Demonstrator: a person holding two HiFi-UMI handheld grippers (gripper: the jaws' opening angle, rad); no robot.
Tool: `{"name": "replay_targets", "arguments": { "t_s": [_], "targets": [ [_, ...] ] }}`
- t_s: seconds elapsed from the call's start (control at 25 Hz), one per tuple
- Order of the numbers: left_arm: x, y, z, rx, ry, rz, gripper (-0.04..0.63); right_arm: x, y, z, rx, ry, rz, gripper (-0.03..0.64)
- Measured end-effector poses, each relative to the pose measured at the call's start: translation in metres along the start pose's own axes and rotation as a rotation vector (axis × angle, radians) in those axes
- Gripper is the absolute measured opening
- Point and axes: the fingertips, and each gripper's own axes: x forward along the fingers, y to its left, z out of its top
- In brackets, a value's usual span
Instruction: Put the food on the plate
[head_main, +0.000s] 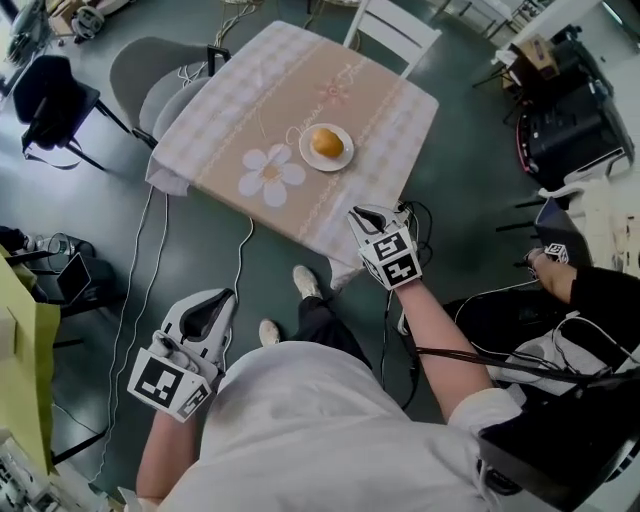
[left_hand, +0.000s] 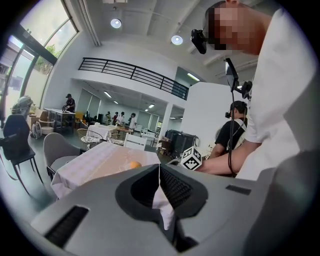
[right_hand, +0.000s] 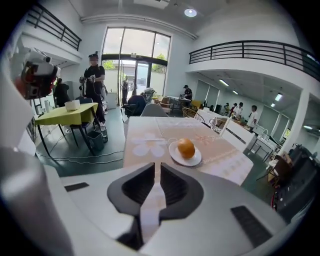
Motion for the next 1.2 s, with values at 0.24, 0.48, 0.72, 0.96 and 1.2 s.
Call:
{"name": "replay_targets", "arguments": {
  "t_s": [0.24, 0.48, 0.72, 0.96, 1.2],
  "targets": [
    [-0.025, -0.015, -0.027, 0.042, 0.014, -0.081, 0.011, -0.07, 0.077, -0.008, 0.058, -0.056, -0.023, 0.02],
    [-0.035, -0.039, -0.042, 0.067, 0.027, -0.143, 0.011, -0.125, 0.137, 0.001, 0.095, -0.135, -0.012, 0.014],
    [-0.042, -0.064, -0.046, 0.12, 0.039, -0.203, 0.011, -0.165, 0.175, 0.012, 0.083, -0.187, -0.005, 0.012],
    [-0.051, -0.067, -0.061, 0.117, 0.042, -0.194, 0.011, -0.175, 0.205, 0.016, 0.051, -0.216, 0.029, 0.012],
    [-0.053, -0.072, -0.068, 0.103, 0.044, -0.19, 0.011, -0.183, 0.22, 0.024, 0.005, -0.242, 0.053, 0.012]
  ]
}}
